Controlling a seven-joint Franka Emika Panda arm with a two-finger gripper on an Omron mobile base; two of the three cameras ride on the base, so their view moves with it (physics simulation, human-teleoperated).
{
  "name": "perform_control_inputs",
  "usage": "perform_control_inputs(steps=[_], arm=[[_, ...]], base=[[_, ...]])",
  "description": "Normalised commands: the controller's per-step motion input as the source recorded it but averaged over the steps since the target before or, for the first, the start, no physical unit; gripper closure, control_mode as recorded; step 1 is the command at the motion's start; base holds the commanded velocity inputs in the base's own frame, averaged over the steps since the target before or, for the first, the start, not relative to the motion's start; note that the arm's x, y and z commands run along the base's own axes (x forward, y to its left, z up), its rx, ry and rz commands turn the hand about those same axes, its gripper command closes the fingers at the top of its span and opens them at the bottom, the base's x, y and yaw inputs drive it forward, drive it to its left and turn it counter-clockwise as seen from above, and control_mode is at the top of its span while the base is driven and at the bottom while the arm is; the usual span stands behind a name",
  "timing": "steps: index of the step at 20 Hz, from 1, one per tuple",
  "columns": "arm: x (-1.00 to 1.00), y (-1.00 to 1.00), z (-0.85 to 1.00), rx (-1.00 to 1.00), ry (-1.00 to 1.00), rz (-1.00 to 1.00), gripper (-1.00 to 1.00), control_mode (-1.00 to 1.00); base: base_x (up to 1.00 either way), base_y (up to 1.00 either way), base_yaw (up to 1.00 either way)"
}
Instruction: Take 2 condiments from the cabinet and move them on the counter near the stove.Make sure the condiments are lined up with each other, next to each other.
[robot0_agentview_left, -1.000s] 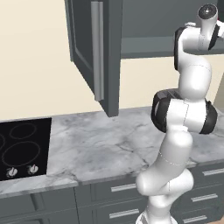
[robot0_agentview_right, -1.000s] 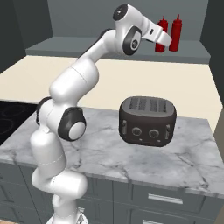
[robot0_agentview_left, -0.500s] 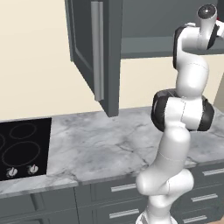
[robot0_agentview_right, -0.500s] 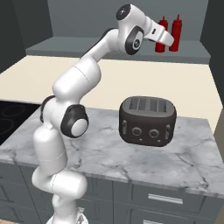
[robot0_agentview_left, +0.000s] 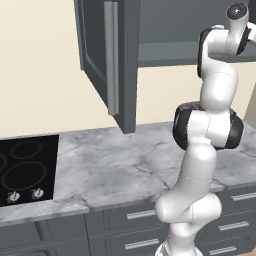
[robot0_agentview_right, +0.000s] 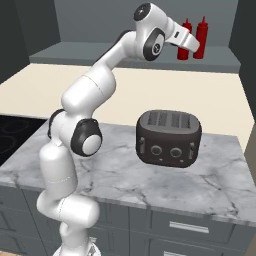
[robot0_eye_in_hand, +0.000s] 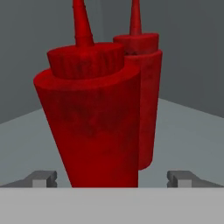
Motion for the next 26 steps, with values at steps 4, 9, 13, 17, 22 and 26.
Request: perform_control_inputs(steps=[4,9,13,17,22,26], arm=[[0.00,0.00,0.00,0.00,0.00,0.00,1.00,-1.00],[0.00,0.00,0.00,0.00,0.00,0.00,1.00,-1.00],[0.00,0.00,0.00,0.00,0.00,0.00,1.00,-1.00],[-0.27,0.03,0.00,0.00,-0.02,0.00,1.00,-1.00],[-0.43,0.26,-0.13,-0.04,-0.09,0.07,1.00,-1.00],[-0.55,0.33,-0.07,-0.03,-0.11,0.12,1.00,-1.00]], base=[[0.00,0.00,0.00],[0.00,0.00,0.00],[0.00,0.00,0.00],[0.00,0.00,0.00],[0.00,0.00,0.00],[0.00,0.00,0.00]])
